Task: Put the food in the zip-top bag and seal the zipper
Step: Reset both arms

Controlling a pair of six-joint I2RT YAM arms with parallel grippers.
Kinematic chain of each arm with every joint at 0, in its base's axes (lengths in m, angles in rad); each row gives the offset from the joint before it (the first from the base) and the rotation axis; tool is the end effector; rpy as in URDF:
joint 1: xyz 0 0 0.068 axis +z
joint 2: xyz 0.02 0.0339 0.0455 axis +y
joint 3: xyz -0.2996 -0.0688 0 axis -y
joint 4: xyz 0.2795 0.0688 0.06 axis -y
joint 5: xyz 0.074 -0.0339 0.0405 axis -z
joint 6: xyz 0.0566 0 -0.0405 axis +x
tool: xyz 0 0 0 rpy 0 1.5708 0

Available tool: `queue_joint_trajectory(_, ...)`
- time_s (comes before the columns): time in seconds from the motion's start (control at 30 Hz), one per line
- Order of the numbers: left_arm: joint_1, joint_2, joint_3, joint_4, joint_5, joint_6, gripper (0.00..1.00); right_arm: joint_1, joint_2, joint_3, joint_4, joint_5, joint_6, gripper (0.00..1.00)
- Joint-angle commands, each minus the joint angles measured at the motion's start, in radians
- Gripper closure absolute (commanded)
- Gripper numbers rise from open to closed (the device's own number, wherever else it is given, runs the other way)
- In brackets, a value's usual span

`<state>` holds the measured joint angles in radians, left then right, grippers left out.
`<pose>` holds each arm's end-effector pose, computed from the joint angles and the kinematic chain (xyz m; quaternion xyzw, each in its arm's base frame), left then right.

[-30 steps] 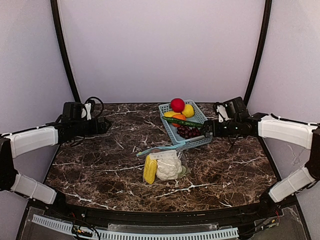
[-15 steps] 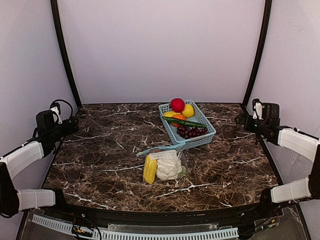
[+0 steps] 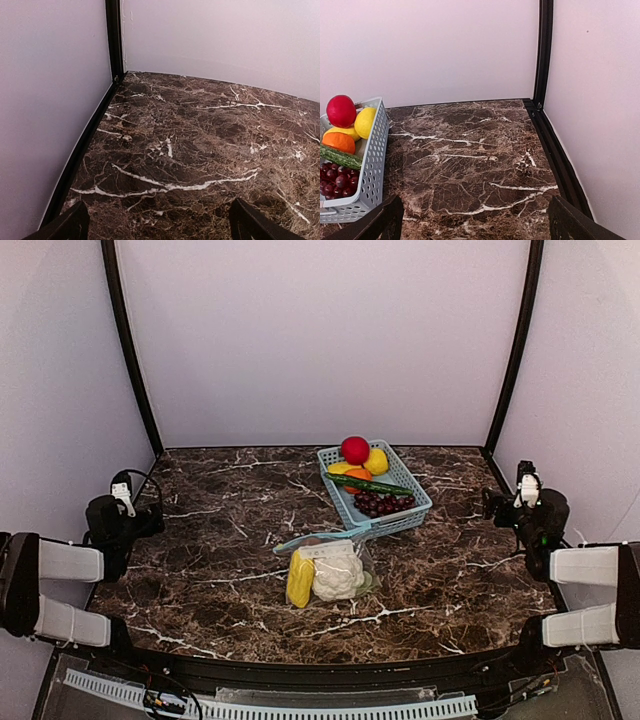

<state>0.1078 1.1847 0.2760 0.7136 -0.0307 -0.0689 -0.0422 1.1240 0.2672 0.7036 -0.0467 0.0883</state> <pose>0.2528 0.0291 0.1822 -0.0779 0.7687 0.0242 0.6344 0.2478 -0.0078 0.1918 0.0343 0.7583 0.0327 0.6502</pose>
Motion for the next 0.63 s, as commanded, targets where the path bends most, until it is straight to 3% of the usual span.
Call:
queue_joint_trajectory(0.0,0.003,0.035,-0.032,0.175,-0.015,0.040,0.02,-0.003,0.015,-0.021,0.183,0.028,-0.046,0.01)
queue_joint_trajectory(0.6,0.004,0.069,-0.017,0.152,0.017,0.055,0.04,-0.003,-0.004,-0.045,0.198,0.024,-0.031,0.01)
